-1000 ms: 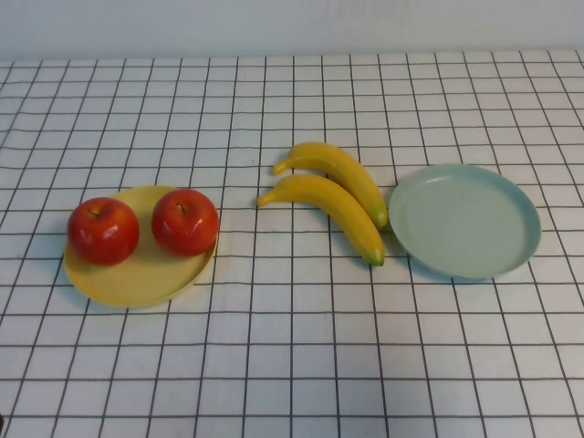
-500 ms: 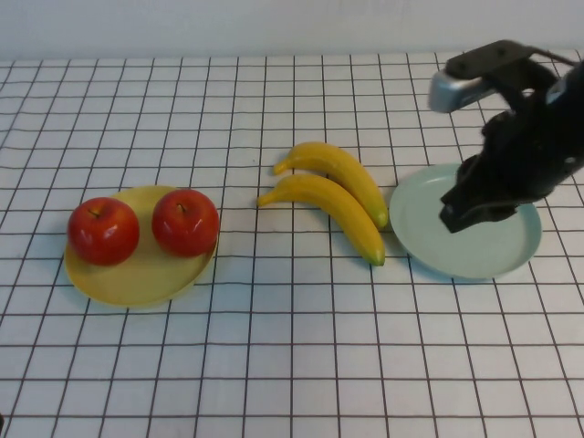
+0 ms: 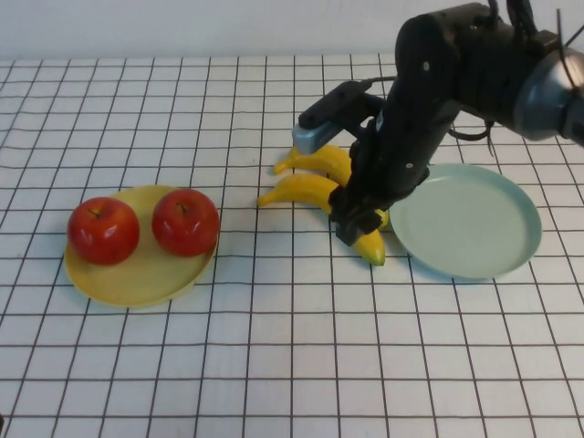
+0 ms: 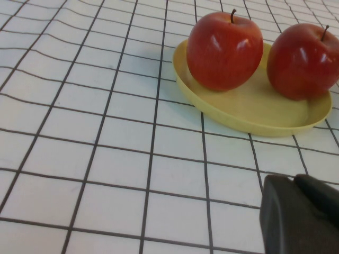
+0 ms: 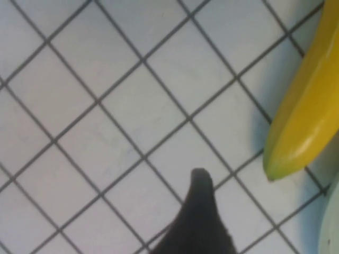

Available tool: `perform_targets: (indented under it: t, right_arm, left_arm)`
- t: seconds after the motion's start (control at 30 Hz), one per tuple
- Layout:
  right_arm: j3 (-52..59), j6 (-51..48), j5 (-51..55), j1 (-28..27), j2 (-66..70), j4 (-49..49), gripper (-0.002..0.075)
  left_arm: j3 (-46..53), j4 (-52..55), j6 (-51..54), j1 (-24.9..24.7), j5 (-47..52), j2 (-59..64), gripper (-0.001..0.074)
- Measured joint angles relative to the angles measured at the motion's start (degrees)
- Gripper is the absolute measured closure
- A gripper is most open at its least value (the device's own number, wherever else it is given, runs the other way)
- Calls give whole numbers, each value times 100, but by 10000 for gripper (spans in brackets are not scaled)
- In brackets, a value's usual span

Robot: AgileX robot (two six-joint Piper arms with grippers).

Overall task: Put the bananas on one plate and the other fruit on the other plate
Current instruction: Put another type of fruit in the right plate

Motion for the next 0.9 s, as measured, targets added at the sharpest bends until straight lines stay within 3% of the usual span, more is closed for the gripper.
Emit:
perform_targets:
  t: [0.43, 0.9]
  right_arm:
    - [-1932, 26, 117, 0, 1616, -106, 210]
    - [-2271, 551, -92, -10, 2188, -639, 228]
  left_arm:
    - [0, 0, 0, 0, 0, 0, 737]
    - [0, 0, 0, 0, 0, 0, 737]
